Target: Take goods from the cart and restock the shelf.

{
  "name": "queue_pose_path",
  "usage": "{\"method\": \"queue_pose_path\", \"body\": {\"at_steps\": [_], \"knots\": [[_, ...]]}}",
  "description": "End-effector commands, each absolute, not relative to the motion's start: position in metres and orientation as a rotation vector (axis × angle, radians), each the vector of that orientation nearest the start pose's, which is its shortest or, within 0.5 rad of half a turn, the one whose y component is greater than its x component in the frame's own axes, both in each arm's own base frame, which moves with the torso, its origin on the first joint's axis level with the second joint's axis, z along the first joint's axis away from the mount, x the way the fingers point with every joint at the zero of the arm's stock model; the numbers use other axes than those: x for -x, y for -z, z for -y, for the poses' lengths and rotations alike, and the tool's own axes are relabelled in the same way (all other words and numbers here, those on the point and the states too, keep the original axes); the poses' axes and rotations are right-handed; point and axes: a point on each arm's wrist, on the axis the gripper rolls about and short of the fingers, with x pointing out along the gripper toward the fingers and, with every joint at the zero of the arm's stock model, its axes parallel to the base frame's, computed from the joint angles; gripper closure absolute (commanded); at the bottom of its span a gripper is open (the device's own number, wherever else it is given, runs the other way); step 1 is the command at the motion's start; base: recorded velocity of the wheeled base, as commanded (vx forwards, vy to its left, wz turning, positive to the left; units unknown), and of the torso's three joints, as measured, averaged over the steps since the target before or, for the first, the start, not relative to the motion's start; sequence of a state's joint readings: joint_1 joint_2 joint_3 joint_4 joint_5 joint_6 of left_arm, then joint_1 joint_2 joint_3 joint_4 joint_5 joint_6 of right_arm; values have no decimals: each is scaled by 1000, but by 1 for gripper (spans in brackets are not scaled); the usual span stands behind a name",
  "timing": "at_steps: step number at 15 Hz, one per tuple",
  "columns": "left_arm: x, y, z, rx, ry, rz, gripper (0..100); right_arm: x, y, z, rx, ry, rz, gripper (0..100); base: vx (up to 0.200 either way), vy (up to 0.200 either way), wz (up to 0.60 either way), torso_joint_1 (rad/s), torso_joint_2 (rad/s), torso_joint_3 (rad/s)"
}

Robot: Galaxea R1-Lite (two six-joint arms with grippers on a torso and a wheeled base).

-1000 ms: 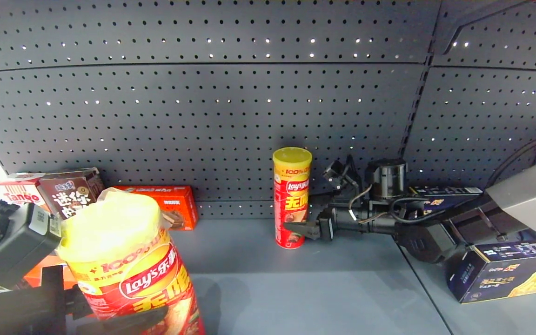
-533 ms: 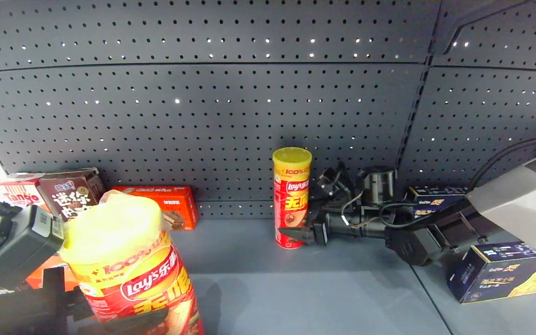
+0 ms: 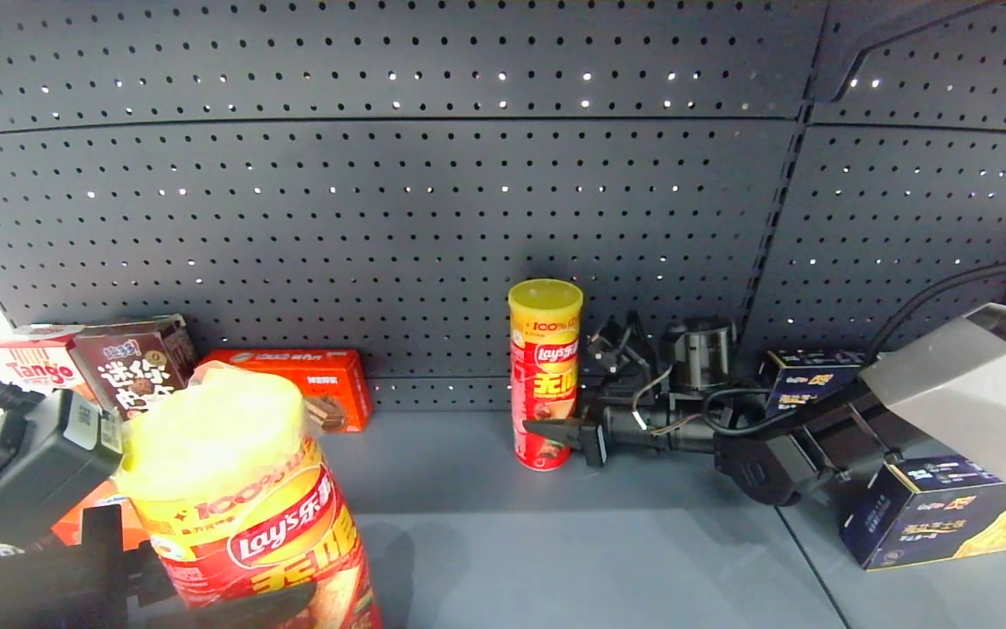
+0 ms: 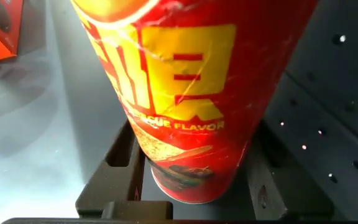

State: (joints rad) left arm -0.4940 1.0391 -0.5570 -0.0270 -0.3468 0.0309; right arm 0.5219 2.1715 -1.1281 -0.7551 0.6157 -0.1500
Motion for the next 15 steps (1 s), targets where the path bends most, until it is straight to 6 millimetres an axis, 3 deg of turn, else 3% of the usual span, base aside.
{"method": "queue_pose_path", "body": {"at_steps": [1,6,9,15], "knots": [[-109,-200,68,-63,833,-454,100,-344,-112,-219,120,-1163,-221,100,0,0,0,0,0,0],[-110,-202,68,-62,833,-447,100,-300,-131,-202,121,-1183,-243,100,0,0,0,0,0,0],[-110,-201,68,-63,832,-449,100,-270,-131,-189,129,-1171,-248,100,0,0,0,0,0,0],[-110,-203,68,-65,820,-442,100,-233,-140,-189,78,-1175,-209,100,0,0,0,0,0,0]]}}
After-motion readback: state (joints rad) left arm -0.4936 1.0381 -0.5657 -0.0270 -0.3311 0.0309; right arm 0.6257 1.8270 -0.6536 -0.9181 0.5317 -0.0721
